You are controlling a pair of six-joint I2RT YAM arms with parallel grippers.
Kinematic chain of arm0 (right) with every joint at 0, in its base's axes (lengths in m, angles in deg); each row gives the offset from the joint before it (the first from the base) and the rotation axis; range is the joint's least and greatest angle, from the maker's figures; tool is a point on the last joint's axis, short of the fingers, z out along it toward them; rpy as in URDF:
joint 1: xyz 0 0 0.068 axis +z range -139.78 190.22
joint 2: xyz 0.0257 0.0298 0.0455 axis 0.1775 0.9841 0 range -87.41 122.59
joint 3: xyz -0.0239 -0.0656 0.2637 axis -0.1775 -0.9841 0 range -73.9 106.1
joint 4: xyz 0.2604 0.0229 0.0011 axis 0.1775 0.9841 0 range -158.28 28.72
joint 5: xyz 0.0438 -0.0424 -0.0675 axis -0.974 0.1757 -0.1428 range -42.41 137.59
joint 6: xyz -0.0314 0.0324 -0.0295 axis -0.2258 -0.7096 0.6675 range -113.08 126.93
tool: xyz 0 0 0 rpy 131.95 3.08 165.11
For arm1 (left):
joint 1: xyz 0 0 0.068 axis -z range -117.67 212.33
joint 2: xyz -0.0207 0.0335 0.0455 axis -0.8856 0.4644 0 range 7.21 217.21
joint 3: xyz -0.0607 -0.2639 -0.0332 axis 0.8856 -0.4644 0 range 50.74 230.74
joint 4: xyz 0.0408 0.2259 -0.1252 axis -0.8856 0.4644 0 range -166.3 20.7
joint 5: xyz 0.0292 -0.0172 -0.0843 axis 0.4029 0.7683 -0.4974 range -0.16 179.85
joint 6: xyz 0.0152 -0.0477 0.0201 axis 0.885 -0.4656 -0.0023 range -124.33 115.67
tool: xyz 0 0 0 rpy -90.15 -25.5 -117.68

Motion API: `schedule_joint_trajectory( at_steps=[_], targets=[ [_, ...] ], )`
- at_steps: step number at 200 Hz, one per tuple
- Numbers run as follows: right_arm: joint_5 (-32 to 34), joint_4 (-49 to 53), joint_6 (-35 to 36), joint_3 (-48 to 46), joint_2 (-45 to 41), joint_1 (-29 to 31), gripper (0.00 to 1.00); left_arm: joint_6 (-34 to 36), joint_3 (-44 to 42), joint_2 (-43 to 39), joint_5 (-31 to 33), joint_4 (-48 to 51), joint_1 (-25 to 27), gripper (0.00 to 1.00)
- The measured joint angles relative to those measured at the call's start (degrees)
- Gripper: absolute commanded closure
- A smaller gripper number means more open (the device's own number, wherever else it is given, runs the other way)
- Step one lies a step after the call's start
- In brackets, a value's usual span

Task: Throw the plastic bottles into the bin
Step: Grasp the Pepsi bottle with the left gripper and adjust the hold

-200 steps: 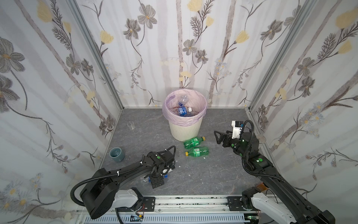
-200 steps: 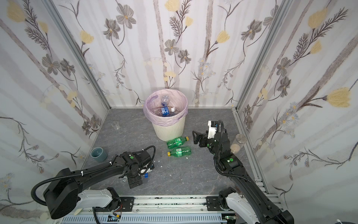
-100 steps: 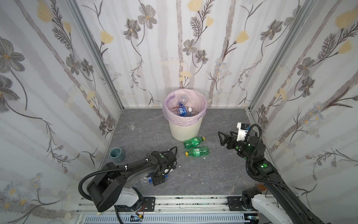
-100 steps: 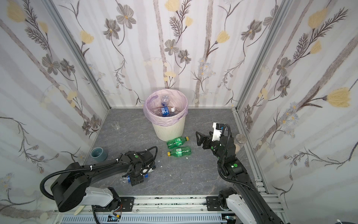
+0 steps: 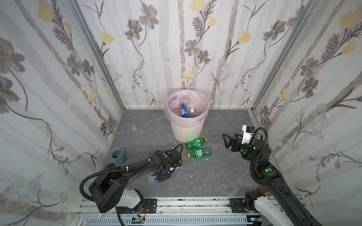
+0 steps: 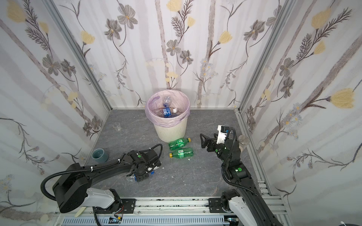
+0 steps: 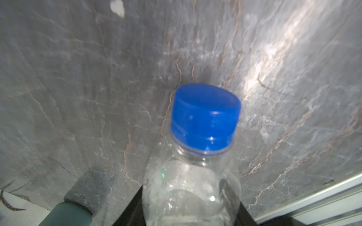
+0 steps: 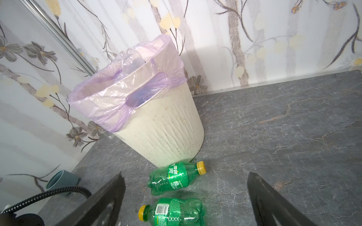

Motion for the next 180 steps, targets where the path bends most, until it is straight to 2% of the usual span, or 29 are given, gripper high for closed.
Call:
schedule_joint_trajectory(
  at_steps=[51,91,107,124,136,180],
  targets=[
    [-1.01,0.09,0.04,0.33,-0.11,-0.33,0.03,-1.68,5.62,3.30,-2.40,-2.40,0.24,0.56],
    [-1.01,0.83,0.04,1.05,-0.55,-0.37,0.03,-2.40,8.55,8.87,-4.04,-4.70,2.21,0.51],
    [-1.01,1.11,0.04,1.25,-0.87,-0.37,0.03,-2.38,8.81,10.43,-4.50,-5.38,2.80,0.47],
    [-1.01,2.03,0.04,1.36,-1.16,-0.37,0.03,-2.38,9.05,11.56,-4.52,-5.84,3.28,0.34],
    [-1.01,2.45,0.04,1.36,-1.18,-0.37,0.03,-2.45,9.31,11.78,-4.50,-6.05,3.54,0.29],
    [-1.01,2.67,0.02,1.36,-1.01,-0.42,0.03,-2.86,8.96,10.47,-4.90,-7.23,3.89,0.24]
  ],
)
